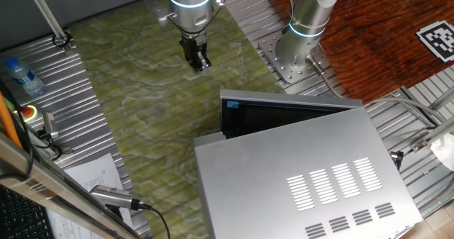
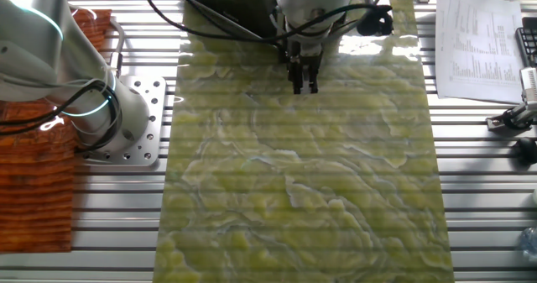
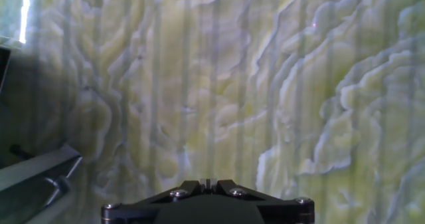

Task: Close the microwave door

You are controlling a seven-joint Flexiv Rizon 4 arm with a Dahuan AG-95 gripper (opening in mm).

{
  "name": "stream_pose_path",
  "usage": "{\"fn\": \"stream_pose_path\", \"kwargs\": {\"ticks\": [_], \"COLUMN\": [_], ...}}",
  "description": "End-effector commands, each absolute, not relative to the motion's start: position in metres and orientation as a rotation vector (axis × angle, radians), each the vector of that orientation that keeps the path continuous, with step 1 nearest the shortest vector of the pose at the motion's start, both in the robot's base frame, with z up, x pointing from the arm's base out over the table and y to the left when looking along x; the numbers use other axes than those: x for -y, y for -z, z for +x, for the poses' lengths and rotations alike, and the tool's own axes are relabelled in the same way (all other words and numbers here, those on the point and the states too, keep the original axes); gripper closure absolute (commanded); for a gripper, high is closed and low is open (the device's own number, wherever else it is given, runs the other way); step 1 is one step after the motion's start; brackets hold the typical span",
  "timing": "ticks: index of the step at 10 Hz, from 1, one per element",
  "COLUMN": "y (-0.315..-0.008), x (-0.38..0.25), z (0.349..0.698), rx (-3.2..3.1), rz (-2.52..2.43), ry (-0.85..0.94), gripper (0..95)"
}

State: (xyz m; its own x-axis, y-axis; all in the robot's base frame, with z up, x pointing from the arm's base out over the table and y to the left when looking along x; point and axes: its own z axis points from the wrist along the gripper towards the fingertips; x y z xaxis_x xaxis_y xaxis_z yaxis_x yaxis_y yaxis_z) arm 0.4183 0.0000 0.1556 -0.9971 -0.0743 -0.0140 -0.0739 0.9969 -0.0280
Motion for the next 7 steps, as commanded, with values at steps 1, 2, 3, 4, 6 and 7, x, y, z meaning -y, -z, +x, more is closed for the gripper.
{"fn": "stream_pose_path", "kwargs": {"ticks": [1,2,3,4,6,7], "y": [-0.157,-0.157,-0.157,-0.157,-0.160,-0.161], "x": [0.000,0.000,0.000,-0.007,-0.023,-0.027], "z": [0.417,0.417,0.417,0.411,0.396,0.391], "rx": [-3.137,-3.140,-3.143,-3.154,-3.164,-3.167], "rz": [-0.041,-0.011,0.012,0.036,0.081,0.092], "ry": [0.046,0.042,0.025,-0.002,-0.034,-0.050], "gripper": [95.0,95.0,95.0,95.0,95.0,95.0]}}
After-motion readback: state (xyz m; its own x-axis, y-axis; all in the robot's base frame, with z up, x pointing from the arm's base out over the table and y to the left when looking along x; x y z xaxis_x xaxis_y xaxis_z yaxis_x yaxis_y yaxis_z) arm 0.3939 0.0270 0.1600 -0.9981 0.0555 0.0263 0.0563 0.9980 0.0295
